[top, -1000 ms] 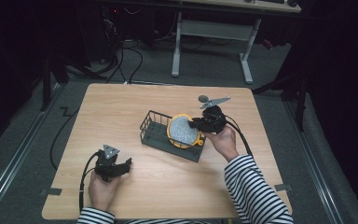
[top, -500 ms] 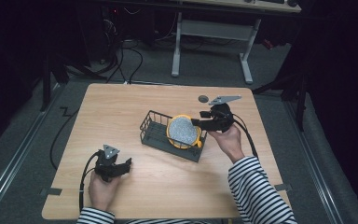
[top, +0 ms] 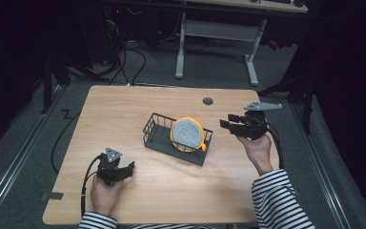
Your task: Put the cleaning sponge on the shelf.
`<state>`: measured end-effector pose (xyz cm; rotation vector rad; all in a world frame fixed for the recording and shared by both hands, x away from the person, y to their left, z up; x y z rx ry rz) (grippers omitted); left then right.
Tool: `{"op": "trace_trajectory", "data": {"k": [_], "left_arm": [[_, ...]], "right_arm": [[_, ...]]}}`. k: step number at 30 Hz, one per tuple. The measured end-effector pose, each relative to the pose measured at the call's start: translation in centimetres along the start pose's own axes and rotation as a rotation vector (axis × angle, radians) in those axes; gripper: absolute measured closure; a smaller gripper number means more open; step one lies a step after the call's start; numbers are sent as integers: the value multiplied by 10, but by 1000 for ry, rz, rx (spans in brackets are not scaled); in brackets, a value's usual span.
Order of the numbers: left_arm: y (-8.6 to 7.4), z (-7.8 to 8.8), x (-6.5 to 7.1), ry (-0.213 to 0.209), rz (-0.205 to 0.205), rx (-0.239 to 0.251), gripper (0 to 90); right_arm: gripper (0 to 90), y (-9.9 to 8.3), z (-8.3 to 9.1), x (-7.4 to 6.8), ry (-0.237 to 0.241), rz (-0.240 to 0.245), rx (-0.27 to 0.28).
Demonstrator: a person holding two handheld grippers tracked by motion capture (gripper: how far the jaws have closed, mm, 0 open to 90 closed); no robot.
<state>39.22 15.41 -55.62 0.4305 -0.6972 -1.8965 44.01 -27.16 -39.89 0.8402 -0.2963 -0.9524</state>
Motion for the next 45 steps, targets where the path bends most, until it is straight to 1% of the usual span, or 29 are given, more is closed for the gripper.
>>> {"op": "trace_trajectory", "data": {"k": [3, 4, 5, 6, 7, 8, 9, 13, 15, 16, 17, 18, 19, 20, 21, 22, 23, 25, 26, 27, 30, 35, 36, 37, 39, 41, 42, 44, 45], "left_arm": [[0, 0, 0, 0, 0, 0, 293], [0, 0, 0, 0, 0, 0, 293], [0, 0, 0, 0, 0, 0, 293], [0, 0, 0, 0, 0, 0, 293], [0, 0, 0, 1, 0, 1, 293], [0, 0, 0, 0, 0, 0, 293], [0, 0, 0, 0, 0, 0, 293], [0, 0, 0, 0, 0, 0, 293], [0, 0, 0, 0, 0, 0, 293], [0, 0, 0, 0, 0, 0, 293], [0, 0, 0, 0, 0, 0, 292], [0, 0, 0, 0, 0, 0, 293], [0, 0, 0, 0, 0, 0, 293], [0, 0, 0, 1, 0, 1, 293], [0, 0, 0, 0, 0, 0, 293], [0, 0, 0, 0, 0, 0, 292], [0, 0, 0, 0, -1, 0, 292], [0, 0, 0, 0, 0, 0, 292], [0, 0, 0, 0, -1, 0, 292], [0, 0, 0, 0, -1, 0, 292], [0, 0, 0, 1, 0, 1, 293], [0, 0, 0, 1, 0, 1, 293], [0, 0, 0, 1, 0, 1, 293], [0, 0, 0, 1, 1, 1, 293], [0, 0, 0, 1, 1, 1, 293], [0, 0, 0, 0, 1, 0, 293], [0, 0, 0, 1, 1, 1, 294], [0, 0, 0, 1, 1, 1, 293], [0, 0, 0, 1, 1, 1, 294]], "right_arm": [[520, -6, 10, 4, -7, -12, 8], [520, -6, 10, 4, -7, -12, 8], [520, -11, 16, 7, -10, -23, 13], [520, -11, 16, 7, -10, -23, 13], [518, -14, 18, 8, -16, -31, 13], [511, -18, 23, 13, -38, -37, 2], [511, -20, 25, 14, -47, -42, 0], [514, -29, 35, 21, -55, -74, 18], [512, -35, 38, 25, -67, -83, 13], [512, -35, 38, 25, -67, -83, 13], [516, -42, 41, 26, -74, -90, 22], [516, -42, 41, 26, -74, -90, 22], [515, -45, 43, 27, -72, -97, 26], [519, -53, 44, 28, -86, -101, 15], [526, -57, 44, 28, -83, -108, 16], [526, -57, 44, 28, -83, -108, 16], [564, -66, 45, 29, -82, -105, 16], [565, -73, 46, 29, -82, -119, 16], [565, -73, 46, 29, -82, -119, 16], [562, -81, 45, 29, -89, -130, 22], [556, -91, 43, 31, -92, -148, 24], [531, -113, 32, 31, -82, -186, 3], [531, -113, 32, 31, -82, -186, 3], [516, -123, 25, 30, -89, -187, -25], [506, -134, 18, 28, -92, -199, -42], [500, -144, 12, 27, -116, -199, -55], [493, -149, 8, 26, -121, -208, -61], [482, -153, 6, 26, -129, -207, -67], [473, -159, 0, 25, -155, -200, -78]]}}
Point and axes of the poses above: each handheld gripper's, and its own axes: z roughly backward along the jaws, y roughly out of its top, x roughly to its right, the point moved 3 cm from there along -z, roughly forward along the jaws, and after that the axes turned 8 degrees about -x, right-handed, at the moved point
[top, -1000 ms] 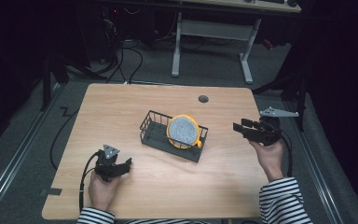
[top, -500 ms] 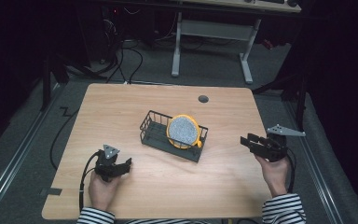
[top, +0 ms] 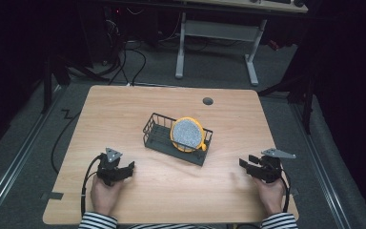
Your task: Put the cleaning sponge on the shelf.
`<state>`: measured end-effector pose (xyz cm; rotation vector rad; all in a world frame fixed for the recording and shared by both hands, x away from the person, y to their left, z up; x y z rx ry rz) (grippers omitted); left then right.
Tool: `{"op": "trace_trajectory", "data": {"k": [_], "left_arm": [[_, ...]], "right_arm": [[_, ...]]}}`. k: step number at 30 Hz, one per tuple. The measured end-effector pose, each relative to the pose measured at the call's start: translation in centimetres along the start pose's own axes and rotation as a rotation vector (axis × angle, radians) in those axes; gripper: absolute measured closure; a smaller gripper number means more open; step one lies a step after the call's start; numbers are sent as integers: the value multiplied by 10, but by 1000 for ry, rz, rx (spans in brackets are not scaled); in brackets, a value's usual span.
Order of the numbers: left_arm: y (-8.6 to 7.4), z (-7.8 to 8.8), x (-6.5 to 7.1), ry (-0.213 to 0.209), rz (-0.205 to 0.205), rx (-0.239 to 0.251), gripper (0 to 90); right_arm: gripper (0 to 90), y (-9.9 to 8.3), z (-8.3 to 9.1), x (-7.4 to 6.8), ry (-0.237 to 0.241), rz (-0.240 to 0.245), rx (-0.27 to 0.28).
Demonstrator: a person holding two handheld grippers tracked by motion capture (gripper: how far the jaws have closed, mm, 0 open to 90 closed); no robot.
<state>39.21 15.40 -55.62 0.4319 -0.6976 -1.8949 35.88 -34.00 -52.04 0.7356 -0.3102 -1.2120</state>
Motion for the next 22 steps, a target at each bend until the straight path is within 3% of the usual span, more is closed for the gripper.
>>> {"op": "trace_trajectory", "data": {"k": [11, 16, 17, 22], "left_arm": [[0, 0, 0, 0, 3, 2, 295], [0, 0, 0, -1, 4, 1, 295], [0, 0, 0, -3, 6, 2, 295], [0, 0, 0, -6, 10, 4, 293]], "right_arm": [[451, -20, -21, -7, -79, 40, -23], [446, -21, -24, -11, -126, 83, -44], [438, -21, -25, -14, -153, 111, -47], [430, -21, -25, -14, -150, 103, -50]]}}
Point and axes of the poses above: each handheld gripper's, and its own axes: z roughly backward along the jaws, y roughly out of its top, x roughly to its right, the point moved 3 cm from there along -z, roughly forward along the jaws, and after that the axes turned 8 degrees about -x, right-handed, at the moved point
